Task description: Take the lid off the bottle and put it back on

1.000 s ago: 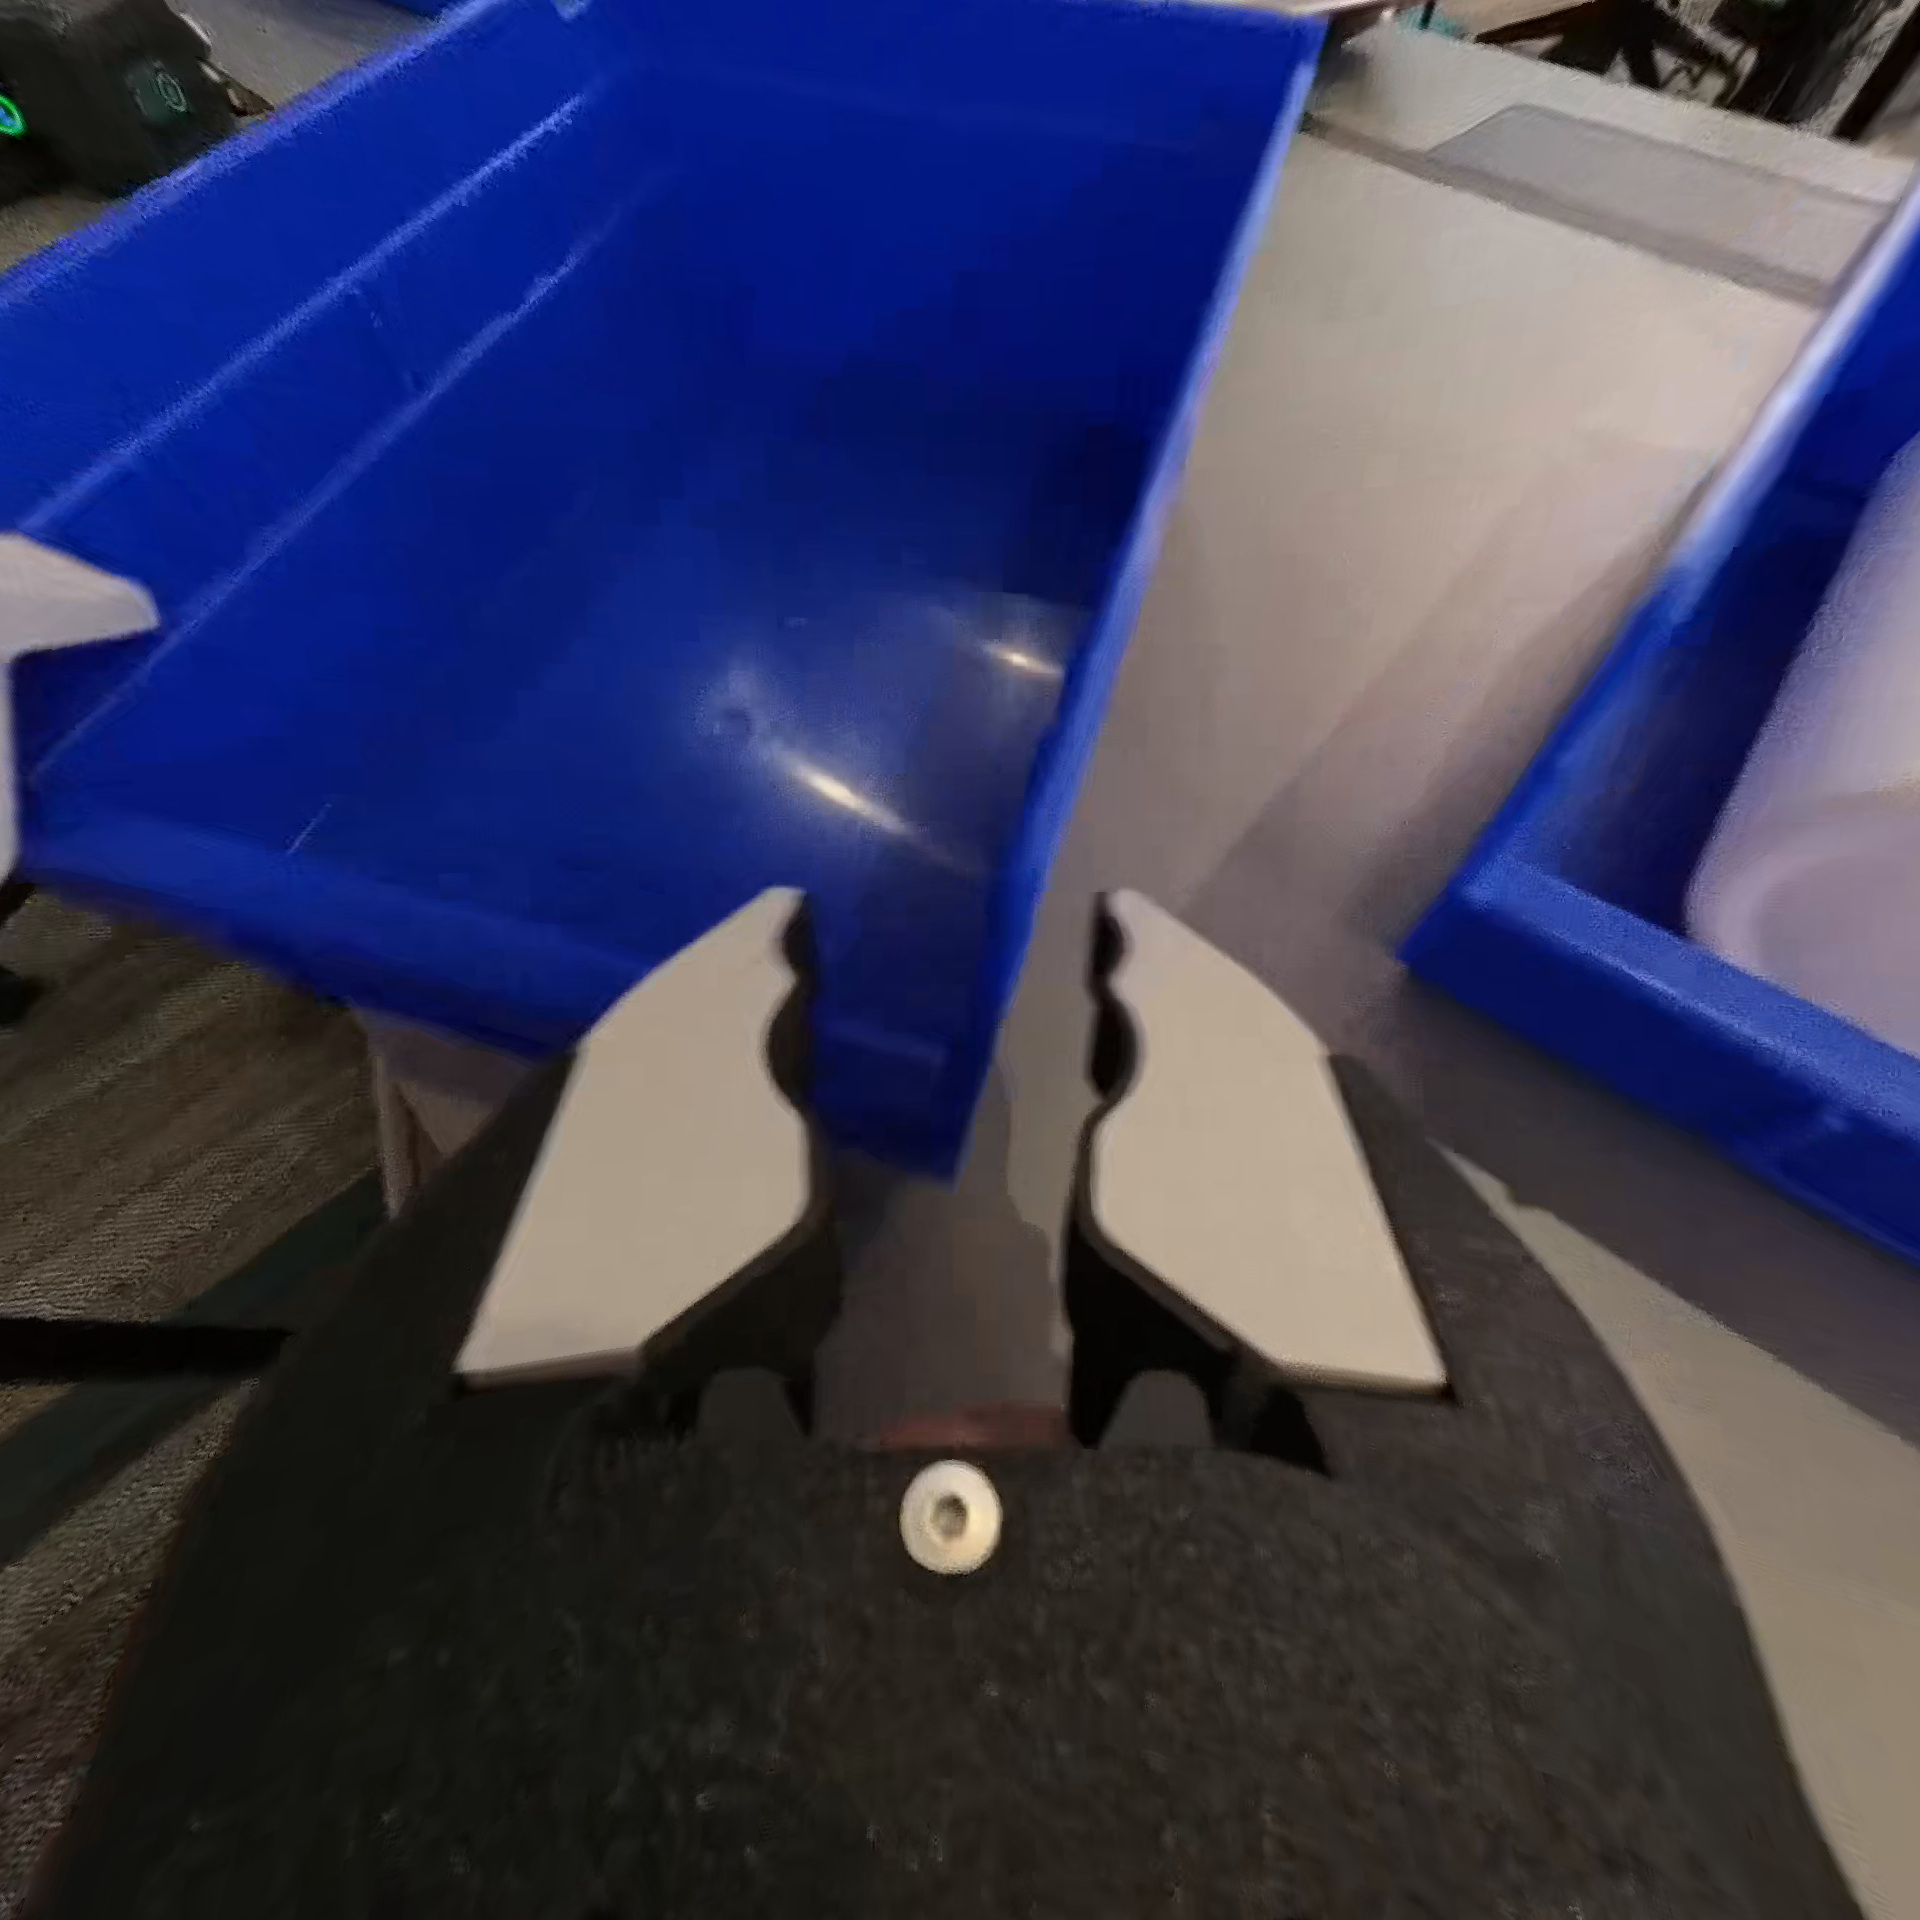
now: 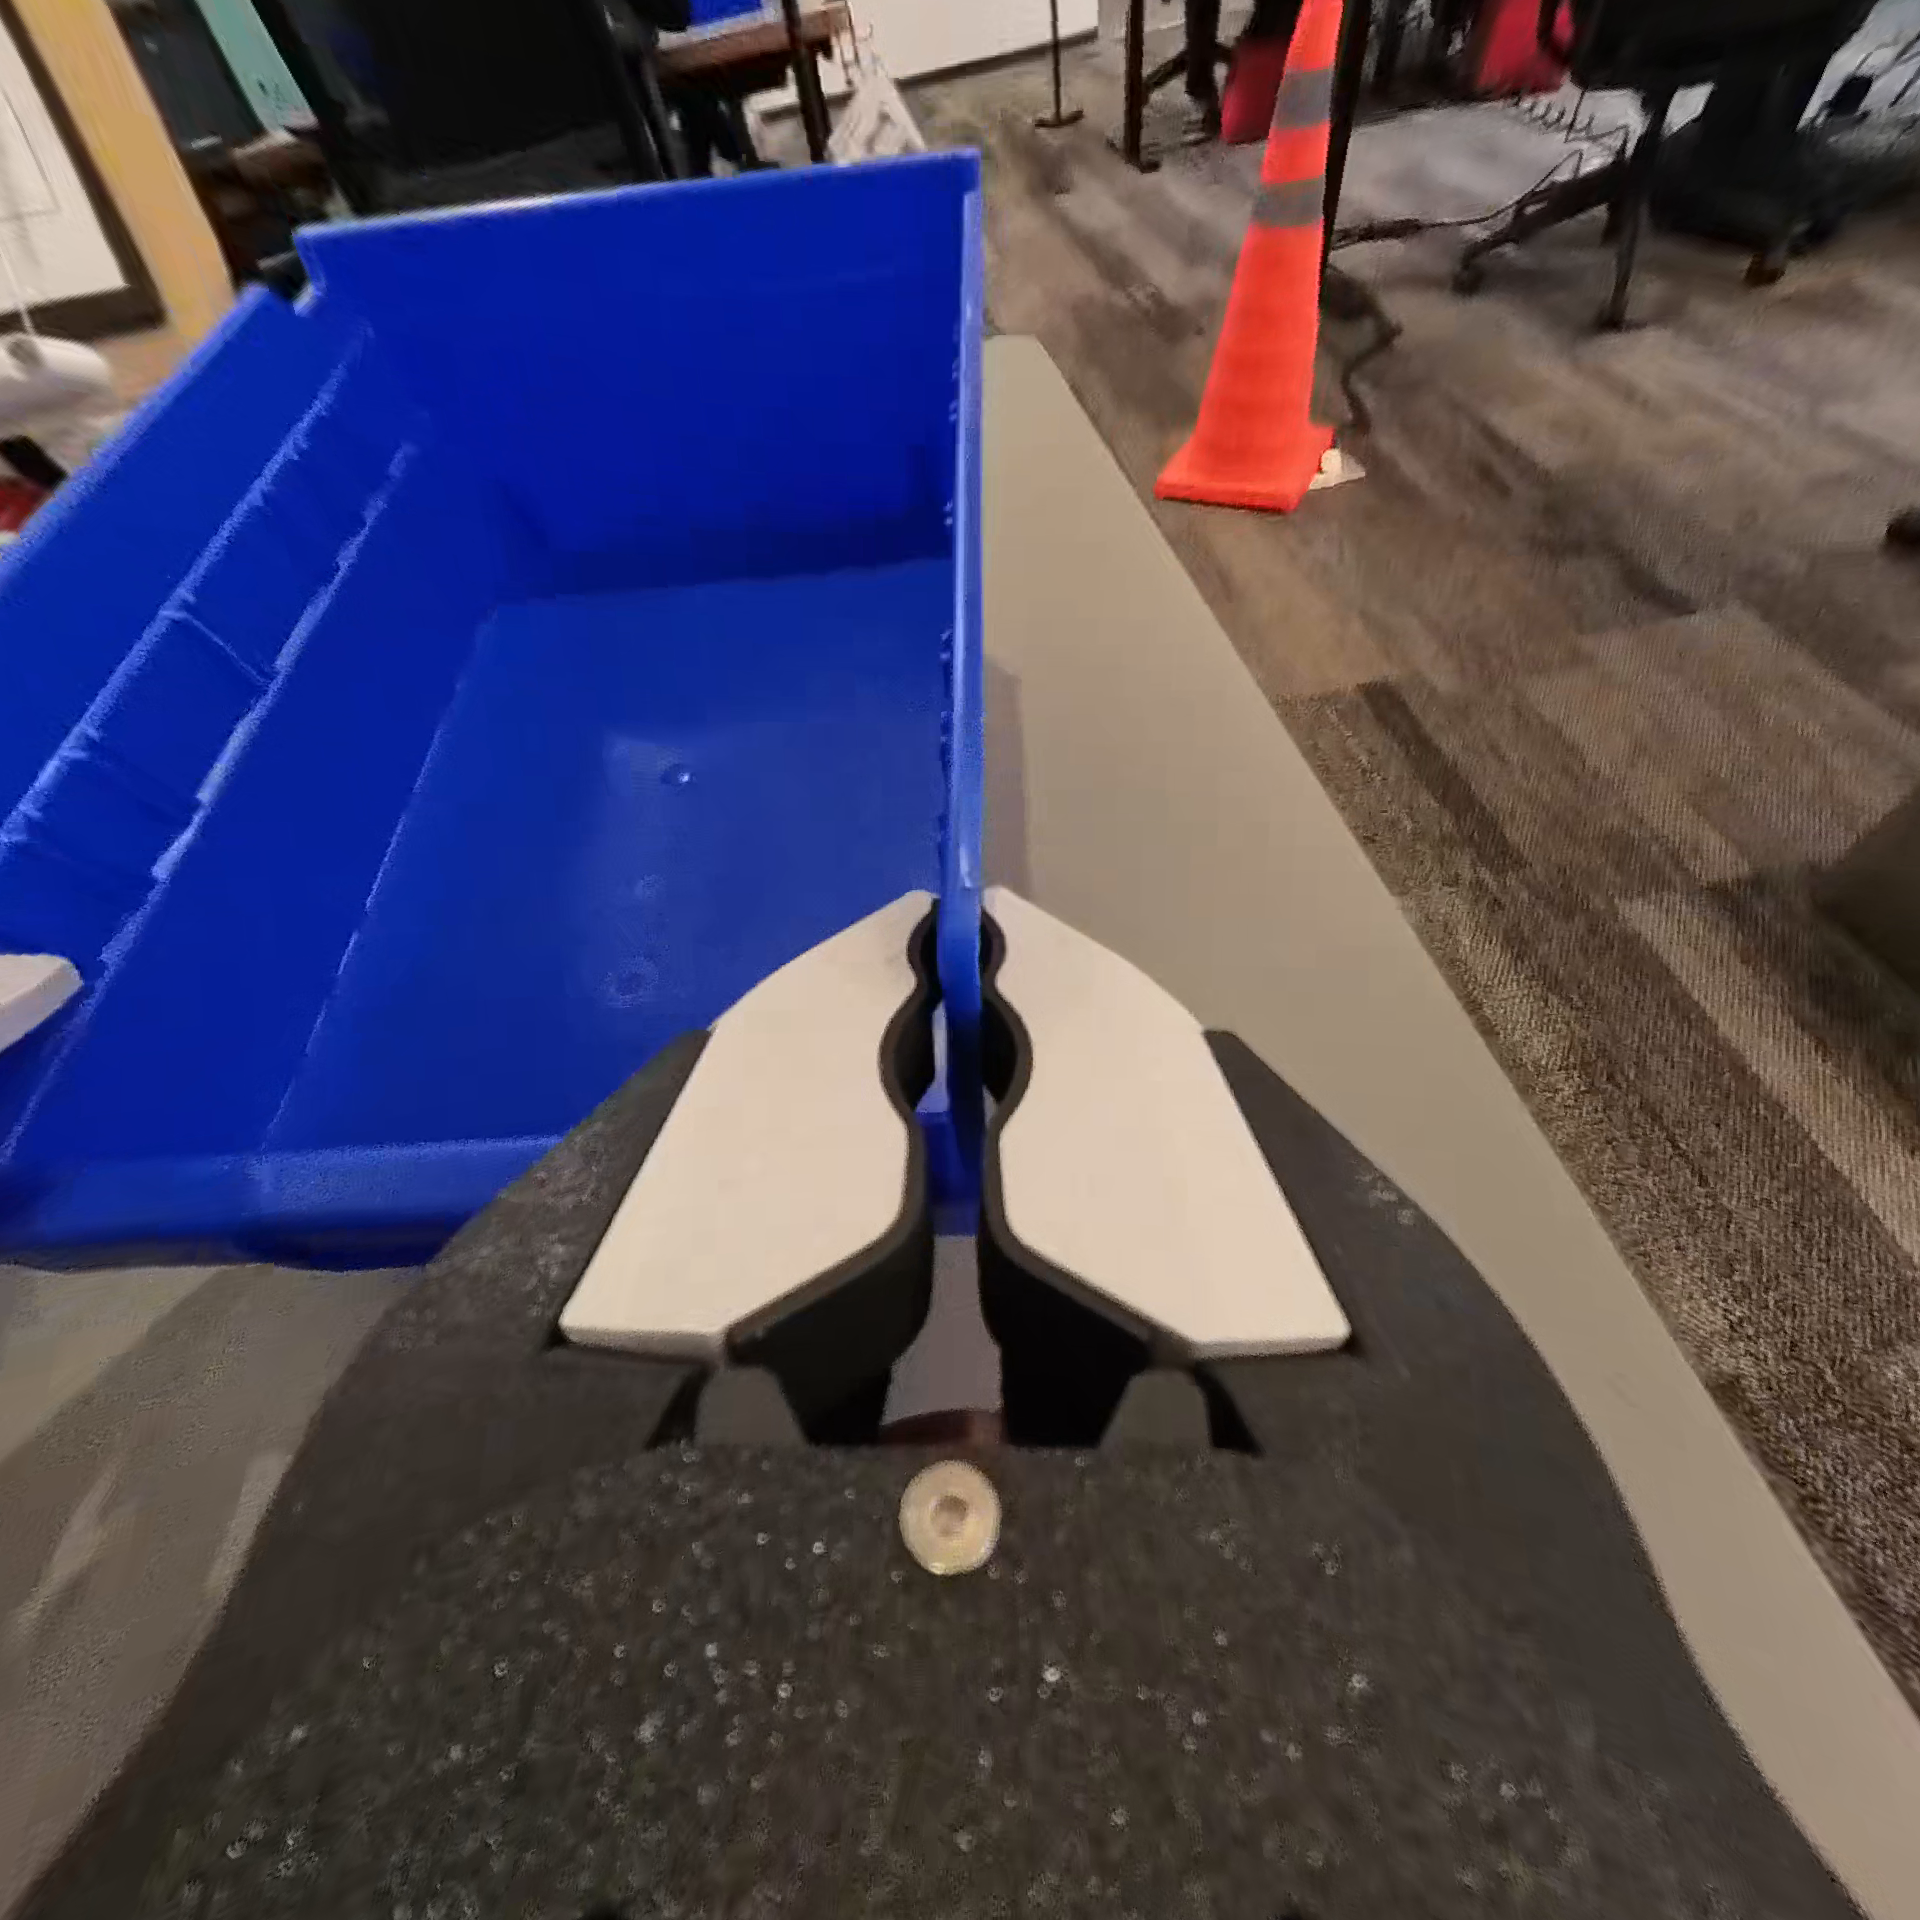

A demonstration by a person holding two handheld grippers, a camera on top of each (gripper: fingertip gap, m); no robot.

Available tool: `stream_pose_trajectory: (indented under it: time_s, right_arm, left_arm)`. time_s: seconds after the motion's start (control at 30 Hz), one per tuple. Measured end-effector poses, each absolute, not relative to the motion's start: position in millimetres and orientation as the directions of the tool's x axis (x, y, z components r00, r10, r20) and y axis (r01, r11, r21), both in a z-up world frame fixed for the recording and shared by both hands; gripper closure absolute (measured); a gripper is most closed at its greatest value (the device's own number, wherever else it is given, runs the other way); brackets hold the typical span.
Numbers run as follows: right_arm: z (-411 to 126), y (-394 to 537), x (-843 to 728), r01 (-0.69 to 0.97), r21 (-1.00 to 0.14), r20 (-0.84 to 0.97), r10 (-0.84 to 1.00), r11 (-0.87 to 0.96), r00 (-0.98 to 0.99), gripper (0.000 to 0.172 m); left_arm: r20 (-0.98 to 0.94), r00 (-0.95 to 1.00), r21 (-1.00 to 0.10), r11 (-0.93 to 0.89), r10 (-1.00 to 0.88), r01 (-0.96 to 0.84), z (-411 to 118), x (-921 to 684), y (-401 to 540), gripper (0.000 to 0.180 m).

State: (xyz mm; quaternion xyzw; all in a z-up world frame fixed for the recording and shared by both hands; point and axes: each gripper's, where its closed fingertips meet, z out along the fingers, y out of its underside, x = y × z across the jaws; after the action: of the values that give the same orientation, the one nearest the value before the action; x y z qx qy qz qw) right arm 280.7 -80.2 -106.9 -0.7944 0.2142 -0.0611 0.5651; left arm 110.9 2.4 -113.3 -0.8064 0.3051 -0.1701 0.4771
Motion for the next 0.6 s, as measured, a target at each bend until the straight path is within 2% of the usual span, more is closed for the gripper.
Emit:
stream_pose_trajectory:
  time_s: [0.17, 0.33, 0.4, 0.47, 0.53, 0.6]
  right_arm:
    - [-129, -53, 291, -0.318, -0.902, -0.207, -0.352, -0.293, 0.913, 0.167]
    - [-128, -32, 297, -0.397, -0.895, -0.313, -0.346, -0.203, 0.884, 0.165]
    - [-129, -35, 307, -0.371, -0.911, -0.280, -0.391, -0.180, 0.877, 0.152]
    - [-131, -42, 319, -0.362, -0.913, -0.250, -0.445, -0.186, 0.860, 0.136]
    - [-128, -50, 327, -0.336, -0.922, -0.205, -0.494, -0.192, 0.845, 0.126]
    - [-110, -61, 330, -0.254, -0.951, -0.117, -0.552, -0.178, 0.825, 0.125]
  left_arm:
    - [0.067, 0.761, -0.858, -0.427, -0.645, -0.286, -137, 114, 11, 0.168]
    - [0.158, 0.696, -0.840, -0.466, -0.700, -0.277, -137, 123, 22, 0.156]
    - [0.272, 0.612, -0.821, -0.511, -0.743, -0.255, -134, 129, 9, 0.141]
    - [0.331, 0.526, -0.809, -0.523, -0.783, -0.269, -129, 128, -8, 0.134]
    - [0.316, 0.481, -0.829, -0.485, -0.818, -0.278, -114, 108, -16, 0.129]
    - [0.266, 0.458, -0.872, -0.414, -0.848, -0.261, -90, 69, -18, 0.128]
